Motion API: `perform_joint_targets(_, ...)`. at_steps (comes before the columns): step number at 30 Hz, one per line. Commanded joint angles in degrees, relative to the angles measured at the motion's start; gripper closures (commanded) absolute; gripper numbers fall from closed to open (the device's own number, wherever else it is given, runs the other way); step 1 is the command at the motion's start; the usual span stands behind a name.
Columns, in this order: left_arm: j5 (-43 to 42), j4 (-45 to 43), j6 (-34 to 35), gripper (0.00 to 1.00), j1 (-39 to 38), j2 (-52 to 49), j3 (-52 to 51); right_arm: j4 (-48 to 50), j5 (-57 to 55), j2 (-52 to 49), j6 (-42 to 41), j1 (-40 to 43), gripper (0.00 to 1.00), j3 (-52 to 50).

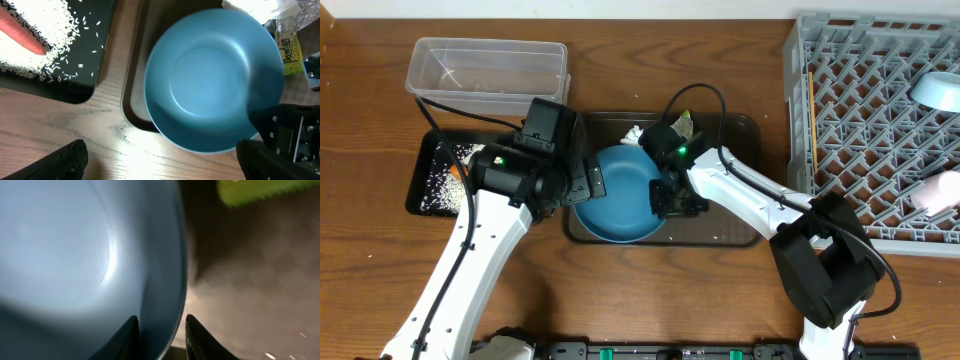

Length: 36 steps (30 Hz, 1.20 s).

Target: Sort waste into correct bins and load items into the dishwasher rack

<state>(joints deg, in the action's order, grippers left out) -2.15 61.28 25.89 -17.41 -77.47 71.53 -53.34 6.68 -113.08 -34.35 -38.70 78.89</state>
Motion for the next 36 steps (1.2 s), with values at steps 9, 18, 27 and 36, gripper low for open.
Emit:
perform_joint_targets(9,0.9,0.2,0.8,0.02,0.0,-0.1,-0.1,-10.3,-12.4,0.6,-0.7,8.7,0.71,2.0)
perform_joint_targets(18,0.9,0.2,0.8,0.02,0.0,-0.1,-0.1,-17.5,-16.2,6.6,2.4,19.8,0.68,6.3)
perform_joint_targets(27,0.9,0.2,0.8,0.02,0.0,-0.1,-0.1,-14.1,5.2,17.9,14.0,18.9,0.61,6.7)
perform_joint_targets(36,0.9,0.2,0.8,0.02,0.0,-0.1,-0.1,-6.4,-0.1,15.1,11.0,2.3,0.5,4.7)
